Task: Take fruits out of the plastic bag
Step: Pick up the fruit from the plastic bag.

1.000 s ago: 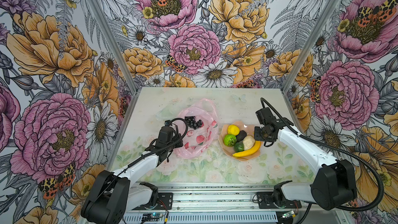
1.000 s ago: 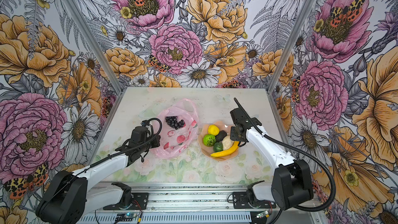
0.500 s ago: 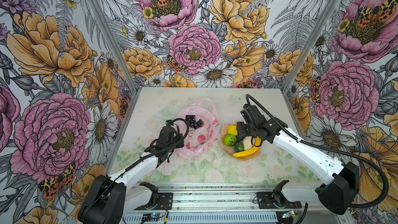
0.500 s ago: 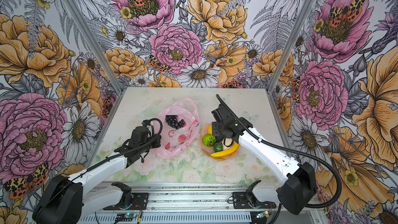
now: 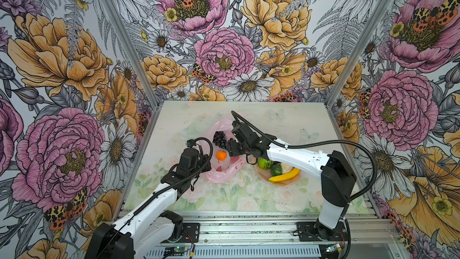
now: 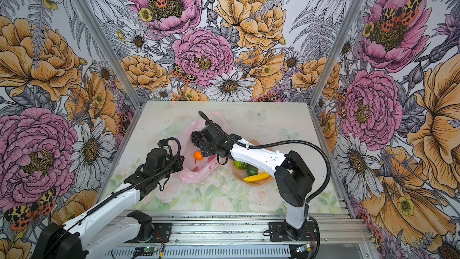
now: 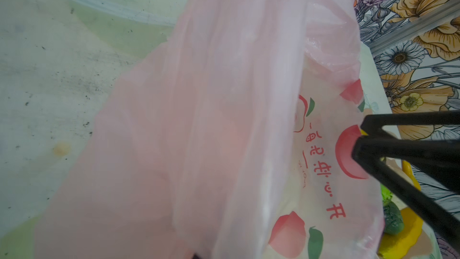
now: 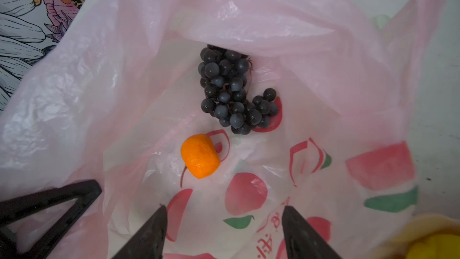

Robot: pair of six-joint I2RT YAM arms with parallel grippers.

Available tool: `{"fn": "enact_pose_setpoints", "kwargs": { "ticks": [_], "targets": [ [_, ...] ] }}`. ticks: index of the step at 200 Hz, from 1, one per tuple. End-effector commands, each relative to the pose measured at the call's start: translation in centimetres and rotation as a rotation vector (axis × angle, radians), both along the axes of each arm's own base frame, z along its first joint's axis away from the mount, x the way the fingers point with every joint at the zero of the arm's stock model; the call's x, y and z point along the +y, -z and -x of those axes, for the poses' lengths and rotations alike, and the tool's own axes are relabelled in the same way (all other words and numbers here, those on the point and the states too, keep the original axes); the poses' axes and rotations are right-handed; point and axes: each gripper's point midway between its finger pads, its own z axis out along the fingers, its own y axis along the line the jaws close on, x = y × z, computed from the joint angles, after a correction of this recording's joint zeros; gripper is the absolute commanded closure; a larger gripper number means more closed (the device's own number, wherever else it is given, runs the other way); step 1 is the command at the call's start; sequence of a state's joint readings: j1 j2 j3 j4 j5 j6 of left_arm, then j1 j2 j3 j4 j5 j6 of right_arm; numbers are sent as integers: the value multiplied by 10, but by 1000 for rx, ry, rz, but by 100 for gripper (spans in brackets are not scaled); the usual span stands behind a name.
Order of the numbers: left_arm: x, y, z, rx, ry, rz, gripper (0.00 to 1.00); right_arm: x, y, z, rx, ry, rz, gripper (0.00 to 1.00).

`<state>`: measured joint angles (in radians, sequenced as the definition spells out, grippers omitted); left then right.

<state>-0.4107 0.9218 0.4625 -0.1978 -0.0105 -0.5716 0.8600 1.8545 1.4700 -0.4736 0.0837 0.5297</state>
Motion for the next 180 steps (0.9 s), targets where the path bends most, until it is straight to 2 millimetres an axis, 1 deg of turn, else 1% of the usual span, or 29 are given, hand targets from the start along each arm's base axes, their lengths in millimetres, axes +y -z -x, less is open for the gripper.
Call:
{"fn": "enact_pose_setpoints", "kwargs": {
  "ticks": [1,33,49,69,89,107,125,146,159,180],
  "targets": [
    [9,8,14,35,-32,-12,98,27,-3,-22,-45,-11,-69,23],
    [14,11,28,41,-43,11,98,48,21,-39,-43,-26,-53,20],
    [14,17,33,55,-48,29,98,53,33,-47,-47,-24,-33,19],
    [15,24,35,70,-57,32,98,59,48,-54,-44,-25,-13,17],
    [16,27,35,76,-59,26,98,63,52,-56,-40,-28,-14,17],
    [16,30,36,84,-55,19,98,60,46,-50,-35,-15,-21,17],
    [14,33,35,97,-49,13,98,50,40,-42,-32,19,-19,16],
    [14,35,34,103,-45,8,97,42,41,-28,-16,34,-5,18],
    [14,37,34,105,-46,3,97,42,44,-18,2,27,4,22],
    [14,36,33,100,-44,3,97,41,50,-1,20,16,29,34]
  ]
}}
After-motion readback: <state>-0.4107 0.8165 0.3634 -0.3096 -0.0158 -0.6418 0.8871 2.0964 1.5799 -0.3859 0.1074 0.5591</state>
